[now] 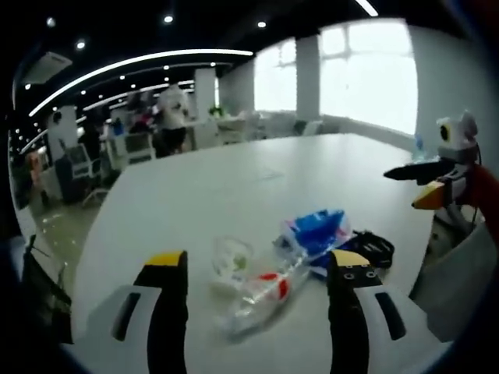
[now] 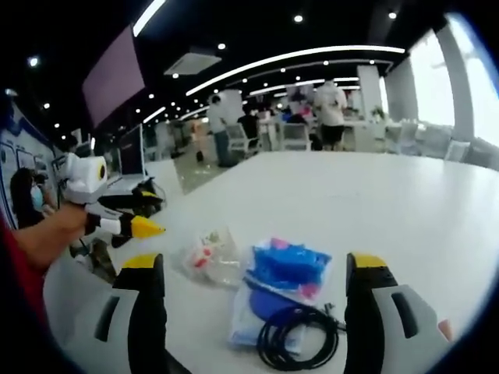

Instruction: Arrange the tabletop items into an orderly group along one side of the table until the central work area is clear of visible clutter.

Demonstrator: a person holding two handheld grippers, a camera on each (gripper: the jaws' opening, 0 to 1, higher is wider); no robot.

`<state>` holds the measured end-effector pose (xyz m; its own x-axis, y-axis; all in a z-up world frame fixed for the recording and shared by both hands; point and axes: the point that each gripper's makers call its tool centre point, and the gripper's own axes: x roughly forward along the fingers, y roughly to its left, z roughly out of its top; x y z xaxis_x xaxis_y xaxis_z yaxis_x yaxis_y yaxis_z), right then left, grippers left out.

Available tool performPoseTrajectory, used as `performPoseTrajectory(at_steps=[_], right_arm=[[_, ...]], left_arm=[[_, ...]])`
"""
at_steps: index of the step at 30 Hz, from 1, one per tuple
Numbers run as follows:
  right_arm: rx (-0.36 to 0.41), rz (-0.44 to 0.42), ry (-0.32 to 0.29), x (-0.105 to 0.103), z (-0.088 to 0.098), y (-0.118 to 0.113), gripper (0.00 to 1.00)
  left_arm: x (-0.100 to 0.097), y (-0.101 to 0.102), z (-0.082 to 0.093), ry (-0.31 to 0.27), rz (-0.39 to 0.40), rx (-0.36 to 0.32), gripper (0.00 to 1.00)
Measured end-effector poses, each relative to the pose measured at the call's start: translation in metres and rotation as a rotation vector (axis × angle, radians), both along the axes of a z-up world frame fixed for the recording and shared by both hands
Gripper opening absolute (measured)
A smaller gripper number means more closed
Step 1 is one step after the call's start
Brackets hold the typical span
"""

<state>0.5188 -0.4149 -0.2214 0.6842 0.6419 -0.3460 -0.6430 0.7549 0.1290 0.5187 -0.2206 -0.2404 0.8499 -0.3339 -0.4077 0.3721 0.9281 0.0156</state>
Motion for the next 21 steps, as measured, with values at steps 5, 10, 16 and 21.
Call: performPoseTrajectory(at_steps=[5,10,16,21], right_arm=[[0.000,0.016,-0.020,0.008,0.006,0.012,0.96],[-0.006,0.034,-0.031,0.016,0.009,0.023,0.95],[-0.017,0.051,-0.037,0.022,0.011,0.035,0.95],[-0.024,0.062,-0.040,0.026,0.011,0.044,0.95]], left_arm=[[0.005,0.001,-0.007,0.015,-0.007,0.015,0.68],[0.013,0.008,-0.007,0.019,0.004,0.025,0.68],[0.030,0.015,-0.010,0.031,0.002,0.062,0.67],[0.045,0.016,-0.023,0.066,-0.013,0.095,0.67]])
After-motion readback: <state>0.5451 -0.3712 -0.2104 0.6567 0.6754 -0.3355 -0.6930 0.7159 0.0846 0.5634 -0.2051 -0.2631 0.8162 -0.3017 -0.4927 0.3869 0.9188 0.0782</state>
